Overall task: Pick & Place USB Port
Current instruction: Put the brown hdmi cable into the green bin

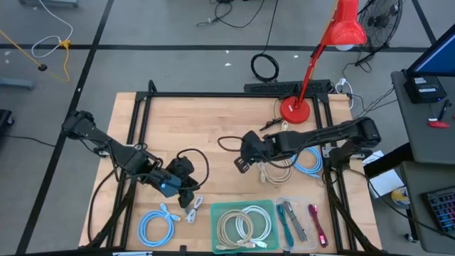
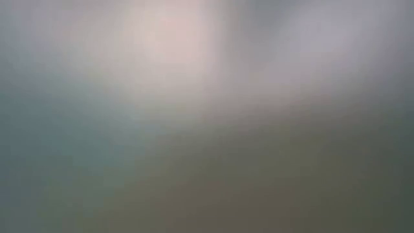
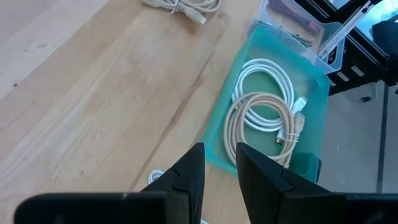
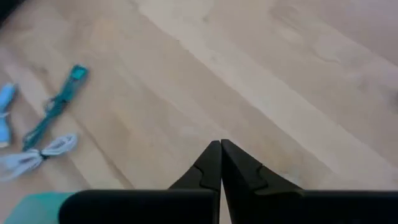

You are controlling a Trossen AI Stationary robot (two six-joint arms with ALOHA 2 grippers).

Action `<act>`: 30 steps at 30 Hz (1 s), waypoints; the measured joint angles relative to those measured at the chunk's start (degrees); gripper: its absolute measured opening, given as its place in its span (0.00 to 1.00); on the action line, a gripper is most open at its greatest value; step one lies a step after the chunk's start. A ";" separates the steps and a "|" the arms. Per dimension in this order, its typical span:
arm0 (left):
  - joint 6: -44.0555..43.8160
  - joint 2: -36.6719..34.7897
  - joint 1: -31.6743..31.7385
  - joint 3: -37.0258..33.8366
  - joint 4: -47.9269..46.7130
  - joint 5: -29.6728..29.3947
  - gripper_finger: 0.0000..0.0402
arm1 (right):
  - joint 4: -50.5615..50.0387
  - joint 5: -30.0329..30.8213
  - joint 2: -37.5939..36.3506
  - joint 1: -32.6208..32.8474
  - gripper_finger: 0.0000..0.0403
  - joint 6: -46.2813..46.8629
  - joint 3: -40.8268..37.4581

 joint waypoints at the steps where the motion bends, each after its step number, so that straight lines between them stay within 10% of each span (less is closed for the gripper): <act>1: 0.06 0.00 0.00 0.00 0.00 0.00 0.23 | -0.90 -1.36 -0.42 -0.04 0.00 0.88 -0.04; 7: 0.74 0.00 -0.13 0.00 0.00 0.01 0.23 | -4.44 -14.09 -1.14 1.32 0.11 2.73 -0.02; 15: 2.00 0.00 -0.13 0.00 0.07 -0.59 0.23 | -15.04 -13.21 -0.37 3.24 0.43 10.04 -4.69; 30: 2.41 0.00 -0.20 0.00 0.13 -0.39 0.23 | 9.88 -20.13 -0.41 3.11 0.72 19.16 -25.57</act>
